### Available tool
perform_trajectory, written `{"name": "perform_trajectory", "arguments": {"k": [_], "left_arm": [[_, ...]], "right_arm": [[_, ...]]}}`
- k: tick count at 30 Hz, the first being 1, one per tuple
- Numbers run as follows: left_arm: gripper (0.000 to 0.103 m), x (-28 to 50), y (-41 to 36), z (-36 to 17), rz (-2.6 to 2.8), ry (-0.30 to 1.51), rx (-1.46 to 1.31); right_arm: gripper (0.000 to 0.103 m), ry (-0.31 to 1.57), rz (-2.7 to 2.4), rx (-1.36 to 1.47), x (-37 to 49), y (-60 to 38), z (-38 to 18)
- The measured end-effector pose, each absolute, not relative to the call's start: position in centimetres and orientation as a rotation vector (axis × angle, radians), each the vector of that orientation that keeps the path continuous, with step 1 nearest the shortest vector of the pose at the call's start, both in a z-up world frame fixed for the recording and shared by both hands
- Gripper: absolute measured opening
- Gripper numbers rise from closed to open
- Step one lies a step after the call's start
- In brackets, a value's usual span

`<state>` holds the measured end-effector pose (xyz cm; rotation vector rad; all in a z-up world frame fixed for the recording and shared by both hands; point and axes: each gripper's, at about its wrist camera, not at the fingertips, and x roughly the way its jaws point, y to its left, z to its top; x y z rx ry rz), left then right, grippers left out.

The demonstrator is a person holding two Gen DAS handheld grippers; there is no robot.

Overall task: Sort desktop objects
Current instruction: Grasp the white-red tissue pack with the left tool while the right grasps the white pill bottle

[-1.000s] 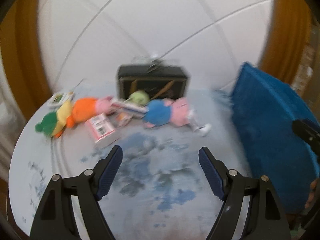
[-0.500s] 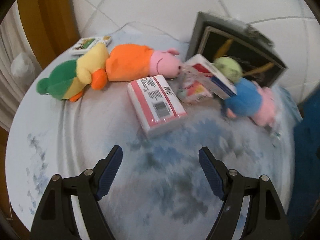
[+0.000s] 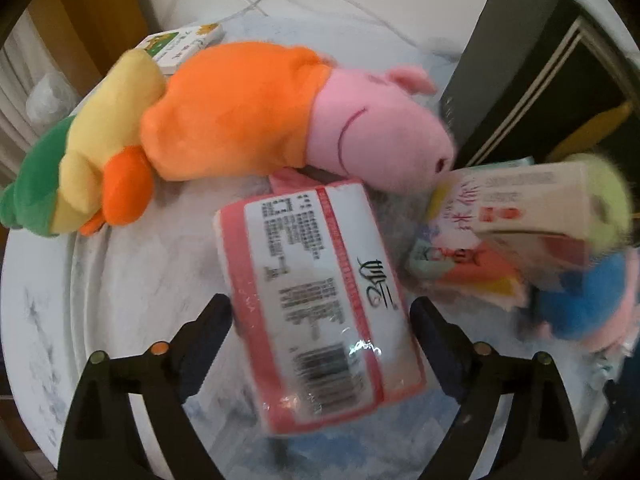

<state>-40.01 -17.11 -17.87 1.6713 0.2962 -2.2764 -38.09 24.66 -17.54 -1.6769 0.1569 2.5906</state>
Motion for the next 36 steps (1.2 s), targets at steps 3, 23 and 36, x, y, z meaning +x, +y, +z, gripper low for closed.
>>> {"name": "perform_trajectory", "arguments": {"k": [3, 23, 36], "left_arm": [[0.092, -40.4, -16.4, -18.8, -2.259, 0.217, 1.689], [0.084, -29.7, -11.7, -13.3, -2.539, 0.116, 1.605], [0.084, -19.2, -5.3, -6.7, -2.803, -0.004, 1.567]], "right_arm": [[0.103, 0.224, 2.600, -1.656, -38.7, 25.4, -18.4], [0.040, 0.187, 2.625, -1.662, -36.5, 22.9, -17.4], [0.038, 0.129, 2.844, -1.590, -24.1, 18.3, -8.8]]}}
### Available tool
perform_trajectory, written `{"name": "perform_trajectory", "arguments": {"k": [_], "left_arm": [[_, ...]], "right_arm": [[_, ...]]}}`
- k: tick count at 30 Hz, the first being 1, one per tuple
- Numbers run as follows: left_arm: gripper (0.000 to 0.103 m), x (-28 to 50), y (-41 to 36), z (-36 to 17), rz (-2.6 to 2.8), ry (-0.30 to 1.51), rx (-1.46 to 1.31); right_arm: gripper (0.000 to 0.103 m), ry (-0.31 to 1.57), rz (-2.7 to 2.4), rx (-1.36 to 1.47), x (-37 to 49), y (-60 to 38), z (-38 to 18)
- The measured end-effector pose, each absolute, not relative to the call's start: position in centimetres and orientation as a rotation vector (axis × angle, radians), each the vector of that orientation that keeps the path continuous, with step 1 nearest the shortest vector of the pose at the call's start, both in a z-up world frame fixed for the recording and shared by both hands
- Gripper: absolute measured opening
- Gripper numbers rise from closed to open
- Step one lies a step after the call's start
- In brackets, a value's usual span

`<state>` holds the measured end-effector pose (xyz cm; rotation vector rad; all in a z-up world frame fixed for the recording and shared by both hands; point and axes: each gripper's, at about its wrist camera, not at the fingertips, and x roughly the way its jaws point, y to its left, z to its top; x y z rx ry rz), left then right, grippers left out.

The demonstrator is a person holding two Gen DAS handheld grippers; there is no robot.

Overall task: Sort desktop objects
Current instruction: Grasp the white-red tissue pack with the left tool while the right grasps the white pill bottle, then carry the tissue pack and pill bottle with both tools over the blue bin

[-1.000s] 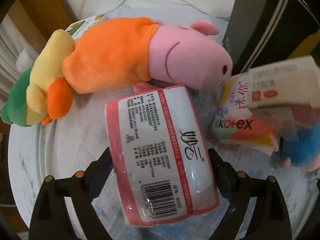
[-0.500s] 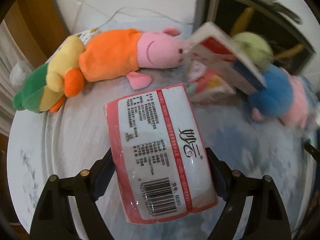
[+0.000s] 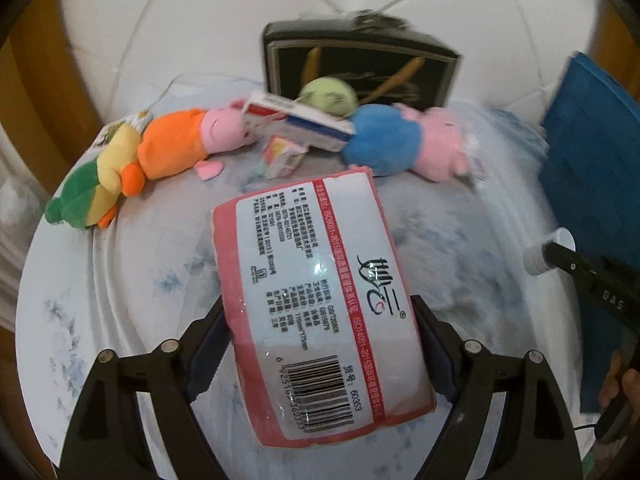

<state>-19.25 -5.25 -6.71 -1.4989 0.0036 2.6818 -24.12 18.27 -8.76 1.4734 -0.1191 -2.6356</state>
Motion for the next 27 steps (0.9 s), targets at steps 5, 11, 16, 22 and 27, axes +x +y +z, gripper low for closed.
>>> {"name": "perform_trajectory", "arguments": {"k": [5, 11, 16, 22, 27], "left_arm": [[0.084, -15.0, -2.0, -3.2, 2.675, 0.089, -1.357], [0.084, -11.0, 2.2, 1.1, 2.672, 0.182, -1.167], [0.084, -8.4, 6.2, 4.0, 2.643, 0.229, -1.029], [0.084, -5.9, 11.2, 7.3, 2.600, 0.265, -0.884], [0.084, -4.1, 15.5, 10.1, 2.561, 0.271, -0.764]], "right_arm": [[0.038, -0.097, -2.674, 1.326, -19.8, 17.9, -4.1], [0.037, -0.093, -2.762, 1.100, -13.4, 18.5, 2.6], [0.037, -0.092, -2.853, 0.920, -8.7, 20.6, 7.2], [0.037, -0.088, -2.975, 0.728, -4.0, 24.5, 12.0], [0.037, -0.106, -3.068, 0.623, -0.7, 28.6, 14.5]]}}
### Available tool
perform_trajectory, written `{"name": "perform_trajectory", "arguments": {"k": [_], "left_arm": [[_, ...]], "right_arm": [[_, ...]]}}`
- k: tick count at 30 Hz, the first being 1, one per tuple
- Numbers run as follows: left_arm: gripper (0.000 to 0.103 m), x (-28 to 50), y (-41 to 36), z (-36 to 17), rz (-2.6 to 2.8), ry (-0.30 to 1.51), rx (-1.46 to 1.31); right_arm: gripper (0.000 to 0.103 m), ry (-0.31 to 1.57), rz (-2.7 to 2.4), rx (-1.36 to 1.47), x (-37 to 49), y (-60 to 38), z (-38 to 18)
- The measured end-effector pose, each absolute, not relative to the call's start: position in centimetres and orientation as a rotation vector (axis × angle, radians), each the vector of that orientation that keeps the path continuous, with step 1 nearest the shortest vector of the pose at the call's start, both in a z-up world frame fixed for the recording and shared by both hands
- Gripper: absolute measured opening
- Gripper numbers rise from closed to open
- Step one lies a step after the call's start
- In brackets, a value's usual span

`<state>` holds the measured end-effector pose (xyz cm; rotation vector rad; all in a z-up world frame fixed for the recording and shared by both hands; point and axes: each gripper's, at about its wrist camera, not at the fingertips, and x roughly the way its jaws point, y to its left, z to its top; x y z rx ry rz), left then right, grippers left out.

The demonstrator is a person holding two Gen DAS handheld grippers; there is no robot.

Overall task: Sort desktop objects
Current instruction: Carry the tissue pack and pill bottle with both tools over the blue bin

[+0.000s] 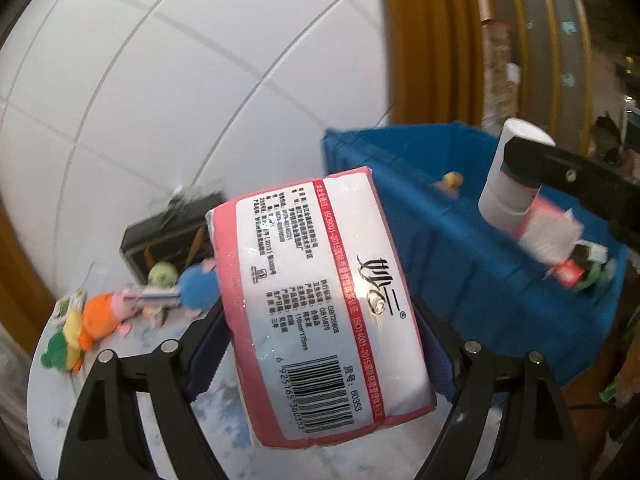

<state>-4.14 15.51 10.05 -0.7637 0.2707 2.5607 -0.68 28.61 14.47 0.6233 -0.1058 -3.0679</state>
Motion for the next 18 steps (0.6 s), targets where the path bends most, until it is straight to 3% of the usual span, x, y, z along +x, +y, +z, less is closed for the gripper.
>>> {"name": "perform_trajectory", "arguments": {"k": [9, 18], "left_arm": [[0.084, -1.2, 24.4, 14.1, 2.454, 0.251, -0.638], [0.084, 0.2, 34.8, 13.3, 2.315, 0.313, -0.677]], "right_arm": [[0.035, -0.146, -3.223, 0.566, 4.0, 37.3, 16.4], [0.032, -0.231, -3.346, 0.655, 6.9, 46.9, 15.1]]}}
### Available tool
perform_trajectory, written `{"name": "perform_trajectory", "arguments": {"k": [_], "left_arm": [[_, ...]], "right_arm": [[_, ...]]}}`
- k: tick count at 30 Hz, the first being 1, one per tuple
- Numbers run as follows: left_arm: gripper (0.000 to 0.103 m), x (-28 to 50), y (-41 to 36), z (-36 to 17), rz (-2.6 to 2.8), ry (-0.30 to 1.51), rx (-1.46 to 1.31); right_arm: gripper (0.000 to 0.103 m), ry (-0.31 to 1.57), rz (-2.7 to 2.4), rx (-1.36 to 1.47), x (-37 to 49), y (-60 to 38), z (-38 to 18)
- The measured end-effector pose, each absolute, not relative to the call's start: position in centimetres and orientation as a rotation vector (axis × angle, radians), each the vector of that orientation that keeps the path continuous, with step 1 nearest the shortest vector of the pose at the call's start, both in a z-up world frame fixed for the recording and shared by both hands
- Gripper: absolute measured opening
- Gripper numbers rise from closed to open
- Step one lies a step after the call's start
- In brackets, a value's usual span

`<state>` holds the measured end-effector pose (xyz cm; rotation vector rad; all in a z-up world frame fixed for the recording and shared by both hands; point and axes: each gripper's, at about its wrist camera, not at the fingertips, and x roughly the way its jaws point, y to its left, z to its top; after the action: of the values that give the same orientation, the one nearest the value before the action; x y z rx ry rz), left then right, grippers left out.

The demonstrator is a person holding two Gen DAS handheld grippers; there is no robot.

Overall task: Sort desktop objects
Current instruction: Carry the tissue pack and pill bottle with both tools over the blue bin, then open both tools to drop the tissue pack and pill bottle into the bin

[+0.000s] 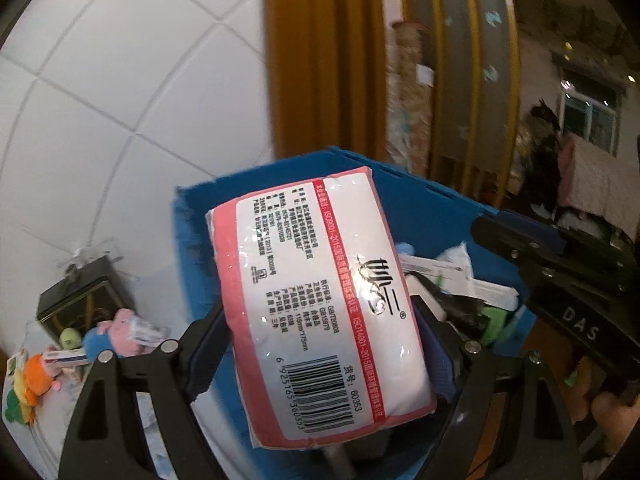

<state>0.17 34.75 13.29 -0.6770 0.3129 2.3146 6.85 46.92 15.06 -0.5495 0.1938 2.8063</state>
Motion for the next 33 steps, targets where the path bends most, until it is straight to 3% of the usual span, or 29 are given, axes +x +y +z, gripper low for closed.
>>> {"name": "perform_trajectory", "arguments": {"k": [3, 4, 8, 18, 33], "left_arm": [[0.086, 0.4, 37.4, 12.2, 2.279, 0.361, -0.723], [0.087, 0.5, 38.1, 12.0, 2.285, 0.380, -0.726], [0.087, 0.9, 39.3, 11.9, 2.299, 0.402, -0.717], [0.089, 1.2, 37.9, 12.6, 2.372, 0.383, -0.657], [0.089, -0.1, 27.4, 13.7, 2.488, 0.195, -0.664]], "right_arm": [[0.035, 0.242, 2.775, -0.570, 7.9, 49.7, 14.0], [0.045, 0.257, 2.761, -0.577, 8.0, 50.5, 13.6], [0.103, 0.298, 2.729, -0.598, 8.4, 52.6, 12.4], [0.103, 0.313, 2.725, -0.591, 8.3, 54.2, 11.9], [0.103, 0.208, 2.848, -0.554, 7.1, 47.4, 13.8]]}}
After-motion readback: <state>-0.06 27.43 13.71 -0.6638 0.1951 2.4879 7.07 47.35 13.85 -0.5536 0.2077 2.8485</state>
